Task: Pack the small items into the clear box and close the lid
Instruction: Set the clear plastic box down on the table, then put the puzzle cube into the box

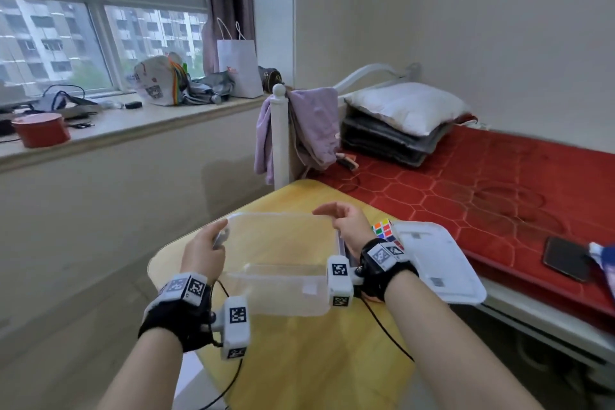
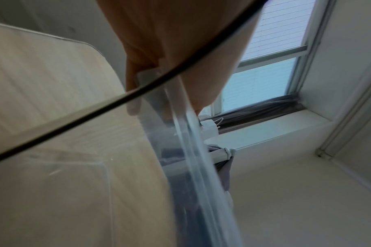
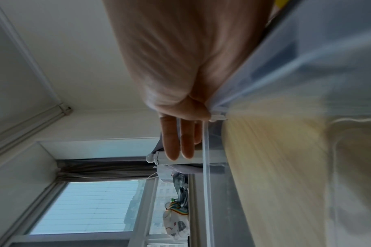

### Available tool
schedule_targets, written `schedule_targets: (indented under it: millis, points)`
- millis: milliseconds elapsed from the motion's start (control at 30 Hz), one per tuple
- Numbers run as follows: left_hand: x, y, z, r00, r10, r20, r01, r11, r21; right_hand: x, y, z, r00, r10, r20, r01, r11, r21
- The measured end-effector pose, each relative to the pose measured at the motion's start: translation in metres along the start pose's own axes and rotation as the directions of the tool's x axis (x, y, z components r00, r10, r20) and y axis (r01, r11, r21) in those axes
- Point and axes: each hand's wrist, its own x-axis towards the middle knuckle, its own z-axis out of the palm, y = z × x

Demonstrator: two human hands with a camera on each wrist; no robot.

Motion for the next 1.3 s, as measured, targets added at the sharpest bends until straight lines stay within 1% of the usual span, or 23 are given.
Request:
schedule_targets:
  millis: [67,133,200,233,300,333,400,467,533,600,633,667,700,733,767,833,933,1000,1067,1100,1167,1233,1300]
  points:
    - [0.001,-0.002,0.001,0.999,0.009,-0.035,-0.009,1.000,0.003,0.005,0.004,-0.002,1.000,-0.015,-0.003,0.015,0.999,0.040]
    - [-0.001,-0.003,0.002,0.998,0.025,-0.058,-0.025,1.000,0.002,0.010,0.007,-0.010,1.000,-0.006,-0.020,0.009,0.985,0.175]
    - [-0.007,-0.002,0.002,0.996,0.042,-0.079,-0.040,0.999,0.029,0.018,0.010,-0.030,0.995,-0.003,-0.103,0.027,0.972,0.234]
    - [-0.010,-0.001,0.000,0.994,0.062,-0.092,-0.057,0.997,0.048,0.023,0.010,-0.044,0.987,-0.015,-0.161,0.042,0.984,0.171]
    - [-0.015,0.002,-0.002,0.990,0.089,-0.105,-0.082,0.994,0.072,0.032,0.015,-0.070,0.971,-0.096,-0.219,0.071,0.990,-0.120]
    - [-0.015,0.001,-0.001,0.990,0.088,-0.108,-0.081,0.994,0.070,0.036,0.018,-0.080,0.974,-0.110,-0.199,0.049,0.957,-0.285]
    - [-0.015,-0.001,0.000,0.991,0.067,-0.114,-0.060,0.996,0.069,0.042,0.026,-0.093,0.983,-0.049,-0.174,-0.054,0.840,-0.540]
    - [-0.017,0.002,0.002,0.989,0.052,-0.136,-0.043,0.997,0.066,0.050,0.036,-0.101,0.989,0.057,-0.134,-0.132,0.736,-0.664]
    - [-0.019,0.003,0.004,0.988,0.033,-0.148,-0.025,0.998,0.059,0.053,0.045,-0.102,0.974,0.216,-0.071,-0.199,0.657,-0.728]
    - [-0.020,0.004,0.005,0.989,0.013,-0.150,-0.007,0.999,0.043,0.055,0.053,-0.099,0.961,0.277,-0.013,-0.163,0.525,-0.835]
    - [-0.019,0.003,0.006,0.988,0.006,-0.154,0.000,0.999,0.034,0.054,0.055,-0.097,0.965,0.264,0.000,-0.120,0.441,-0.890]
    - [-0.018,0.003,0.006,0.987,-0.002,-0.160,0.006,1.000,0.028,0.052,0.054,-0.096,0.972,0.234,0.003,-0.088,0.381,-0.920]
    - [-0.018,0.002,0.007,0.986,-0.009,-0.168,0.014,1.000,0.028,0.050,0.051,-0.095,0.976,0.218,-0.008,-0.089,0.365,-0.927]
    - [-0.018,0.002,0.008,0.984,-0.017,-0.175,0.023,0.999,0.030,0.047,0.046,-0.095,0.979,0.202,-0.027,-0.106,0.390,-0.915]
    - [-0.018,0.002,0.009,0.984,-0.024,-0.177,0.030,0.999,0.033,0.045,0.038,-0.097,0.981,0.185,-0.056,-0.133,0.441,-0.888]
    - [-0.019,0.002,0.011,0.984,-0.040,-0.174,0.047,0.998,0.034,0.040,0.016,-0.099,0.989,0.102,-0.103,-0.144,0.585,-0.798]
    - [-0.019,0.004,0.011,0.983,-0.051,-0.176,0.057,0.998,0.029,0.025,-0.031,-0.092,0.994,-0.057,-0.091,-0.007,0.814,-0.581]
    - [-0.019,0.004,0.011,0.983,-0.054,-0.174,0.060,0.998,0.026,0.010,-0.068,-0.074,0.994,-0.105,0.033,0.109,0.892,-0.438]
    - [-0.020,0.005,0.012,0.983,-0.063,-0.175,0.069,0.997,0.026,-0.004,-0.098,-0.047,0.971,-0.052,0.232,0.129,0.934,-0.334]
    - [-0.021,0.006,0.013,0.982,-0.066,-0.176,0.072,0.997,0.025,-0.008,-0.107,-0.030,0.945,-0.003,0.328,0.116,0.939,-0.325]
    - [-0.023,0.005,0.014,0.983,-0.062,-0.175,0.067,0.997,0.028,-0.011,-0.110,0.007,0.885,0.109,0.453,0.115,0.891,-0.439]
    - [-0.023,0.005,0.013,0.984,-0.051,-0.172,0.058,0.998,0.037,-0.009,-0.098,0.044,0.837,0.233,0.495,0.157,0.764,-0.626]
    - [-0.022,0.005,0.012,0.986,-0.042,-0.164,0.049,0.998,0.043,-0.007,-0.077,0.073,0.801,0.350,0.485,0.162,0.653,-0.740]
